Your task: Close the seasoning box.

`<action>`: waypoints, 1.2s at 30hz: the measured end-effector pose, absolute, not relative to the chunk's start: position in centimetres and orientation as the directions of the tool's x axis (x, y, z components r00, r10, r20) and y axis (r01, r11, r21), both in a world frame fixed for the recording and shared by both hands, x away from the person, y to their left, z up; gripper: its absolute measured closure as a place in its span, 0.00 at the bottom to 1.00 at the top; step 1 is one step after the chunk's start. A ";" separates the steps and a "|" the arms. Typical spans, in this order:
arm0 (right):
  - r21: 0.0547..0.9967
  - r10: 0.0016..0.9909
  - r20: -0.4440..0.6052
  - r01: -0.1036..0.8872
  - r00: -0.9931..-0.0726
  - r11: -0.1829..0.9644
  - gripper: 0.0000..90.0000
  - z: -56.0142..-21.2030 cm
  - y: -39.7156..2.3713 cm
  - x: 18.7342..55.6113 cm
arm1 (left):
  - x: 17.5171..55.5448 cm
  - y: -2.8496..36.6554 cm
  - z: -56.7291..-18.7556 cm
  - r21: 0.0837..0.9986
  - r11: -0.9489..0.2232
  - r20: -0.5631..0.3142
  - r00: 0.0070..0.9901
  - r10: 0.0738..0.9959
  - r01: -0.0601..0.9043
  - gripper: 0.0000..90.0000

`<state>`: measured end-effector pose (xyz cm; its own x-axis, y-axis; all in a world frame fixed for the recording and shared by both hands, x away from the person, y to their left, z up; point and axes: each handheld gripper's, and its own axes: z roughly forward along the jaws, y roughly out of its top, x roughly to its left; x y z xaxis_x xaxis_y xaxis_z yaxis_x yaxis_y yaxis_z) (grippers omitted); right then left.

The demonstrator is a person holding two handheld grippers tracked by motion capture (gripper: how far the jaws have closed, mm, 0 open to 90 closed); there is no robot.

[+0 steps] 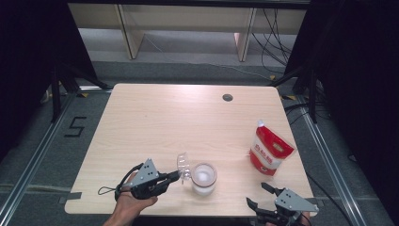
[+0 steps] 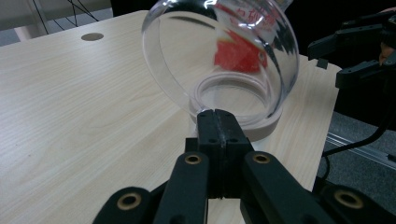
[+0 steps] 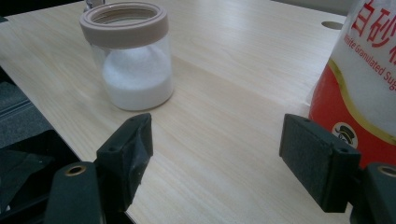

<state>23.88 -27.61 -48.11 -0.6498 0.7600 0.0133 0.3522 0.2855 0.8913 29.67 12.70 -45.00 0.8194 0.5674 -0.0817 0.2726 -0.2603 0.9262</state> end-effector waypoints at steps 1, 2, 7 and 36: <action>0.895 0.753 -0.003 0.334 -0.658 0.296 0.29 -48.1 -27.6 24.0 | 29.7 12.7 -45.0 0.926 -0.261 -0.081 0.820 0.567 0.272 0.99; 0.895 0.753 -0.012 0.328 -0.658 0.301 0.29 -48.1 -27.7 24.0 | 29.7 12.7 -45.0 0.926 -0.265 -0.076 0.823 0.563 0.267 0.99; 0.896 0.751 -0.009 0.328 -0.660 0.299 0.29 -48.2 -27.6 24.1 | 29.7 12.6 -44.9 0.927 -0.264 -0.078 0.824 0.561 0.267 0.99; 0.887 0.755 0.001 0.349 -0.655 0.302 0.29 -48.2 -27.5 24.0 | 29.7 11.6 -44.6 0.929 -0.268 -0.072 0.836 0.544 0.254 0.98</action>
